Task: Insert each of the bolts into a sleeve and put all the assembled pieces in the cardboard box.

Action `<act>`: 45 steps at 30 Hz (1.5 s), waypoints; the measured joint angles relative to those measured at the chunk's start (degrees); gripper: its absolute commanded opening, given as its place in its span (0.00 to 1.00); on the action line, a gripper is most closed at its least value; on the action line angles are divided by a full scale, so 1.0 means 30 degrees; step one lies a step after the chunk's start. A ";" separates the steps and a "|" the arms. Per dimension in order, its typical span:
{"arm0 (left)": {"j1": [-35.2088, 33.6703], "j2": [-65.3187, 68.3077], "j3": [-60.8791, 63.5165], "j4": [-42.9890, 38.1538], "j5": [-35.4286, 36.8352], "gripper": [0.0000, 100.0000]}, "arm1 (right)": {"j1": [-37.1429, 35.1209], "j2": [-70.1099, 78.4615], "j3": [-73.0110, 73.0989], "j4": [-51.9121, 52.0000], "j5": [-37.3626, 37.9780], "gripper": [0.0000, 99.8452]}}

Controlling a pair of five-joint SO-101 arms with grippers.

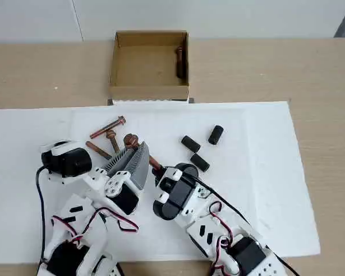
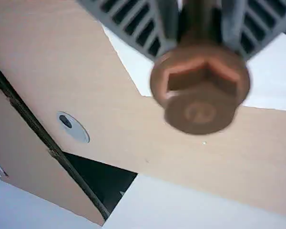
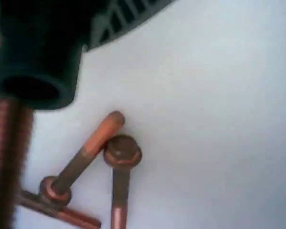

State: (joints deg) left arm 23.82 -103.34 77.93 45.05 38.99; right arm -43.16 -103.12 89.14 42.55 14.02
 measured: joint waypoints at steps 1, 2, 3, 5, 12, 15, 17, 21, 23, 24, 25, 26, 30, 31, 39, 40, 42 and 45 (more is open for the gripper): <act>0.0000 0.0000 0.0000 0.0000 0.0000 0.01 | 0.0000 0.0000 0.0000 -0.0059 0.0000 0.00; 0.0000 0.0000 0.0000 0.0000 0.0000 0.01 | 0.0000 0.0000 0.0000 -0.0059 0.0000 0.00; 0.0000 0.0000 0.0000 0.0000 0.0000 0.01 | 0.0000 0.0000 0.0000 -0.0059 0.0000 0.00; 0.0000 0.0000 0.0000 0.0234 0.0000 0.01 | 0.0000 0.0000 0.0000 -0.0059 0.0000 0.00; 0.0088 -0.0029 0.0410 0.0469 0.0000 0.01 | 0.0000 0.0029 0.0000 -0.0059 0.0059 0.00; 0.0234 0.0000 0.0703 0.0469 0.0000 0.01 | -0.0059 0.0000 -0.0059 -0.0059 0.0147 0.00; 0.0117 -0.0029 0.0703 0.0469 0.0000 0.01 | 0.0000 0.0000 -0.0059 -0.0088 0.0557 0.00; 0.0234 -0.0029 0.1201 0.0469 -0.0176 0.01 | -0.0059 0.0029 -0.0029 -0.0088 0.0850 0.00; 0.0234 -0.0059 0.1348 0.0469 -0.0410 0.01 | -0.0059 0.0029 -0.0029 -0.0088 0.0908 0.00; 0.0264 -0.0059 0.1348 0.0469 -0.0469 0.01 | -0.0059 0.0029 -0.0029 -0.0088 0.0908 0.00; 0.0264 -0.0059 0.1348 0.0469 -0.0527 0.01 | -0.0088 0.0029 -0.0029 -0.0088 0.0908 0.00; 0.0264 -0.0059 0.1348 0.0469 -0.0527 0.01 | -0.0088 0.0029 -0.0029 -0.0088 0.0908 0.00; 0.0674 -0.0117 0.1348 0.0938 -0.0527 0.01 | -0.0117 0.0029 -0.0029 -0.0088 0.0908 0.00; 0.0996 -0.0117 0.1348 0.1289 -0.0527 0.01 | -0.0088 0.0029 -0.0029 -0.0234 0.0938 0.00; 0.1905 -0.0147 0.1377 0.2579 -0.0586 0.01 | -0.0117 0.0029 0.0000 -0.1055 0.0967 0.00; 0.1905 -0.0147 0.1377 0.2579 -0.0586 0.03 | -0.0147 0.0029 0.0000 -0.1055 0.0967 0.00; 0.1905 -0.0147 0.1377 0.2579 -0.0586 0.11 | -0.0147 0.0029 0.0000 -0.1055 0.0967 0.00; 0.1905 -0.0147 0.1377 0.2667 -0.0674 0.21 | -0.0059 0.0029 0.0000 -0.1055 0.0967 0.00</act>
State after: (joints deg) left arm 29.54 -103.78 82.07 53.05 36.97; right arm -43.34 -103.03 89.14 39.38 16.92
